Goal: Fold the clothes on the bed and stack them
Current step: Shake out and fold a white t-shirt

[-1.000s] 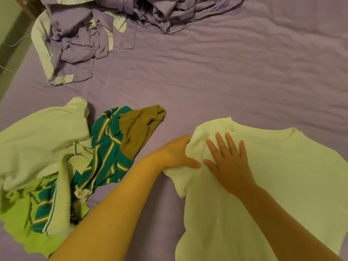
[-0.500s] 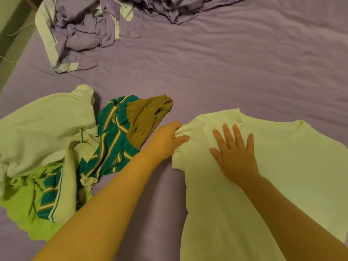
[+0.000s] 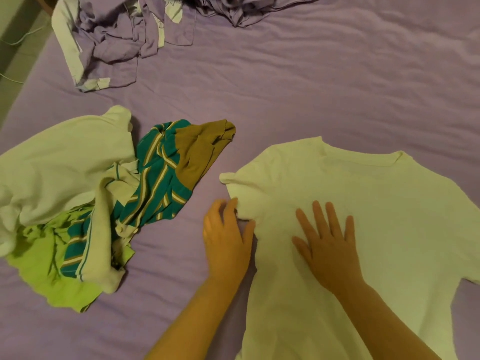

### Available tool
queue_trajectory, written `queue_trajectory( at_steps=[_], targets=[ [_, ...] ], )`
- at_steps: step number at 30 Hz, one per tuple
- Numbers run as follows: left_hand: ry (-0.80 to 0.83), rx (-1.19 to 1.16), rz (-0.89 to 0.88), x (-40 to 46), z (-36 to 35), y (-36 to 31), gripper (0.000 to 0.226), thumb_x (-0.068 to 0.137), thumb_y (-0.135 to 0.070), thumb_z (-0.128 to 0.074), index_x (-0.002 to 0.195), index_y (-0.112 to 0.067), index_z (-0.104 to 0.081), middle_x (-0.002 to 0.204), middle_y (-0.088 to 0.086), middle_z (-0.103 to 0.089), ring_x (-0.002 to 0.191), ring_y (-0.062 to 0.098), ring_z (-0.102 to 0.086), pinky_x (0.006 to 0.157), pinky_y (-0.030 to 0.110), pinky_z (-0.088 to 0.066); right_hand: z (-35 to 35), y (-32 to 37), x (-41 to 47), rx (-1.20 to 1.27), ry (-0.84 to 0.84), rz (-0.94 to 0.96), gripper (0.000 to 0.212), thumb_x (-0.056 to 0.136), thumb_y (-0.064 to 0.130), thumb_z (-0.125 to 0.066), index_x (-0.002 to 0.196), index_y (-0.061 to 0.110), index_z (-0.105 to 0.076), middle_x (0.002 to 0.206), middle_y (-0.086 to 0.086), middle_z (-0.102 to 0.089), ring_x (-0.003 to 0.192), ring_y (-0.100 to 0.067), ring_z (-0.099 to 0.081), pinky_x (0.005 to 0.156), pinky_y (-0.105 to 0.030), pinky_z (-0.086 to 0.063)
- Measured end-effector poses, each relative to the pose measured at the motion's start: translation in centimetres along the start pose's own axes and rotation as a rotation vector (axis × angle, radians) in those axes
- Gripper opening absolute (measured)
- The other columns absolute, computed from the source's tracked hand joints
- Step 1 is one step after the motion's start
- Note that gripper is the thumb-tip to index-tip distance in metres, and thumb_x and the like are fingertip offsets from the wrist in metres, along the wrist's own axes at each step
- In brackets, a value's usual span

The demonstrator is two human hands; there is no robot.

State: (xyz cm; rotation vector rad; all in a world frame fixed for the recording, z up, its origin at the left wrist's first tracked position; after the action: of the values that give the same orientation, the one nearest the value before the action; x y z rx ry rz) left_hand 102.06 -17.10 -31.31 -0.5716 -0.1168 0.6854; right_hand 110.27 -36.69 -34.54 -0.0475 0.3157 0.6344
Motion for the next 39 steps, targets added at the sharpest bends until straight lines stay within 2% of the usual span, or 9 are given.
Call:
queue_trajectory(
  at_steps=[3, 5, 10, 17, 22, 25, 29, 33, 39],
  targets=[
    [0.159, -0.243, 0.286, -2.3, 0.1, -0.2, 0.013, 0.094, -0.032, -0.057, 0.097, -0.020, -0.059, 0.093, 0.001, -0.061, 0.087, 0.019, -0.058, 0.069, 0.031, -0.046, 0.9, 1.4, -0.8, 0.067, 0.027, -0.121, 0.062, 0.097, 0.054, -0.013, 0.146, 0.021, -0.032, 0.150, -0.018, -0.033, 0.137, -0.042, -0.029, 0.104, -0.066, -0.025],
    [0.209, -0.264, 0.372, -2.5, -0.1, -0.4, 0.017, 0.095, -0.036, -0.053, 0.086, -0.023, -0.059, 0.078, -0.002, -0.062, 0.073, 0.016, -0.057, 0.061, 0.031, -0.044, 0.4, 3.3, -1.8, 0.074, 0.074, -0.046, 0.064, 0.097, 0.056, -0.011, 0.145, 0.022, -0.036, 0.149, -0.017, -0.035, 0.137, -0.042, -0.031, 0.104, -0.066, -0.024],
    [0.332, -0.705, 0.636, -1.9, -2.0, -2.2, 0.027, 0.086, -0.013, -0.068, 0.112, -0.009, -0.061, 0.104, 0.006, -0.066, 0.096, 0.023, -0.063, 0.084, 0.035, -0.053, -1.3, 2.1, -5.9, 0.049, 0.075, -0.011, 0.063, 0.095, 0.056, -0.018, 0.146, 0.023, -0.032, 0.152, -0.014, -0.031, 0.141, -0.037, -0.023, 0.107, -0.065, -0.022],
    [0.164, -0.570, 0.554, -2.6, -0.9, -0.4, 0.020, 0.088, -0.026, -0.067, 0.088, -0.010, -0.056, 0.076, -0.002, -0.054, 0.077, 0.019, -0.051, 0.069, 0.032, -0.044, -1.1, 0.0, -9.4, 0.059, 0.167, -0.048, 0.061, 0.097, 0.056, -0.009, 0.145, 0.025, -0.029, 0.149, -0.013, -0.037, 0.137, -0.037, -0.029, 0.101, -0.065, -0.031],
    [0.487, -0.548, 0.497, -8.1, -0.8, -1.1, 0.029, 0.087, -0.037, -0.066, 0.102, -0.015, -0.057, 0.079, -0.008, -0.056, 0.073, 0.010, -0.055, 0.065, 0.026, -0.047, -1.9, 1.9, -12.7, 0.084, 0.203, 0.016, 0.065, 0.095, 0.062, -0.012, 0.144, 0.025, -0.032, 0.148, -0.014, -0.038, 0.135, -0.039, -0.034, 0.104, -0.064, -0.023],
    [0.566, -0.517, 0.469, -12.2, -0.2, 0.2, 0.019, 0.084, -0.031, -0.071, 0.079, -0.015, -0.062, 0.070, -0.008, -0.060, 0.066, 0.009, -0.057, 0.061, 0.023, -0.047, -2.7, 1.1, -14.8, 0.059, 0.205, 0.025, 0.064, 0.095, 0.061, -0.012, 0.145, 0.026, -0.031, 0.151, -0.012, -0.033, 0.138, -0.036, -0.028, 0.103, -0.067, -0.023],
    [0.599, -0.727, 0.563, -16.1, 1.3, 1.3, 0.031, 0.078, -0.028, -0.077, 0.104, -0.018, -0.064, 0.103, -0.001, -0.070, 0.093, 0.015, -0.067, 0.082, 0.034, -0.056, -2.6, 1.3, -16.0, 0.119, 0.233, -0.066, 0.062, 0.094, 0.061, -0.014, 0.145, 0.028, -0.028, 0.147, -0.015, -0.038, 0.136, -0.037, -0.027, 0.100, -0.067, -0.027],
    [0.689, -0.678, 0.499, -18.9, 1.8, 2.0, 0.045, 0.078, -0.020, -0.077, 0.116, -0.024, -0.053, 0.113, -0.008, -0.064, 0.100, 0.007, -0.063, 0.080, 0.020, -0.054, -3.8, 1.6, -16.9, 0.128, 0.268, 0.017, 0.058, 0.098, 0.057, -0.007, 0.145, 0.029, -0.027, 0.149, -0.010, -0.038, 0.138, -0.030, -0.026, 0.103, -0.063, -0.024],
    [0.861, -0.622, 0.436, -22.8, 2.6, 3.0, 0.036, 0.080, -0.024, -0.076, 0.114, -0.023, -0.064, 0.109, -0.010, -0.069, 0.098, 0.006, -0.065, 0.084, 0.022, -0.053, -3.3, 2.9, -17.0, 0.199, 0.244, -0.029, 0.070, 0.074, 0.067, 0.022, 0.139, 0.042, 0.015, 0.149, 0.006, 0.020, 0.146, -0.025, 0.009, 0.113, -0.056, -0.001]
  ],
)
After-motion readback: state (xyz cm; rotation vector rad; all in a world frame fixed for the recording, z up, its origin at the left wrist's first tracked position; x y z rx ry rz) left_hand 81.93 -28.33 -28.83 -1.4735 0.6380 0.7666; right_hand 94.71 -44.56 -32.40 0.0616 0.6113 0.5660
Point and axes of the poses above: each hand's wrist, its own x-axis towards the middle knuckle, its own z-axis out of the back of the hand, y = z × x, the point moved 3 cm from there along x, towards the middle knuckle
